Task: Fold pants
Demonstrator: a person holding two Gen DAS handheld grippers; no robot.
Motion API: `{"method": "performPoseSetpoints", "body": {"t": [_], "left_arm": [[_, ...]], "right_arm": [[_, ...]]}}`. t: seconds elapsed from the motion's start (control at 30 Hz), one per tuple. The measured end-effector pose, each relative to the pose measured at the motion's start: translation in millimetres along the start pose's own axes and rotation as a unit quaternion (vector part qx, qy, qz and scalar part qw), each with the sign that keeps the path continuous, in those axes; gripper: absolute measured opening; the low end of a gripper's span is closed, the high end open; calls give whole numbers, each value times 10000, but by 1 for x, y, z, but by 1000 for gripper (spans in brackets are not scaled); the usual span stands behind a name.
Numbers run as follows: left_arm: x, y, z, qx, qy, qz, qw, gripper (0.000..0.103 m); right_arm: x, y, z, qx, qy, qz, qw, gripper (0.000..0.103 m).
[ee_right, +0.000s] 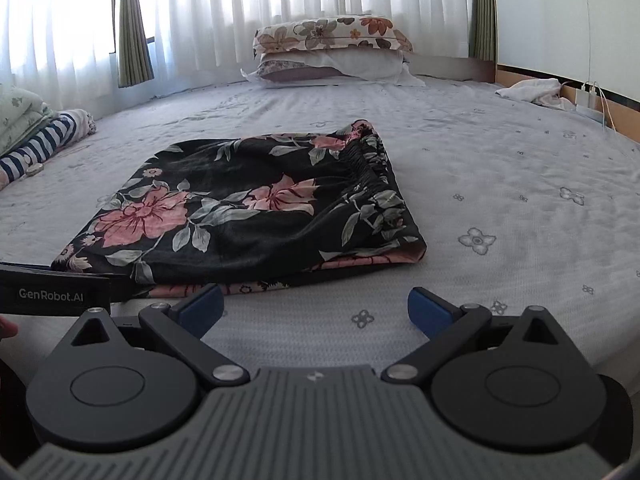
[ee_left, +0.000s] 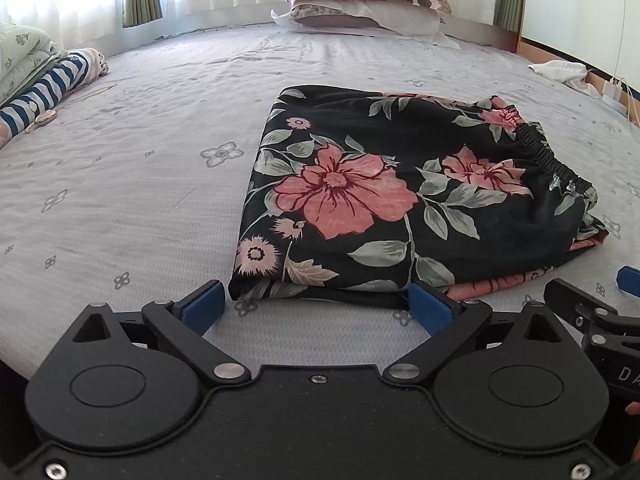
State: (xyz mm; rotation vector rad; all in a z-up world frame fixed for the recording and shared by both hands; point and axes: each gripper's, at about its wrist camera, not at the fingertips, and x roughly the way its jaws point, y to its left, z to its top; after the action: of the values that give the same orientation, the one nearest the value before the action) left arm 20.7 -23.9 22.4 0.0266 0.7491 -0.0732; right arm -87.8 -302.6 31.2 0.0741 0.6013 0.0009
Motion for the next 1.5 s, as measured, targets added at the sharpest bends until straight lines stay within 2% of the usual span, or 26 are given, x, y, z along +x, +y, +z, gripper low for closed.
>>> {"method": "performPoseSetpoints", "body": {"t": [0.1,0.5,0.93,1.5], "left_arm": [[0,0,-2,-38,10,39,10000,103],[4,-1,-3,-68,42,103,9999,103],[5,-1,-5,-105,-22,90,9999,103],[8,-3,-3,-54,104,141,9998,103]], "right_arm": [[5,2,-3,-120,110,-57,9999,103],[15,5,-2,-369,336,-59,9987,103],[17,7,-5,-410,300,-57,9987,103],[17,9,-6,-423,283,-60,9987,103]]}}
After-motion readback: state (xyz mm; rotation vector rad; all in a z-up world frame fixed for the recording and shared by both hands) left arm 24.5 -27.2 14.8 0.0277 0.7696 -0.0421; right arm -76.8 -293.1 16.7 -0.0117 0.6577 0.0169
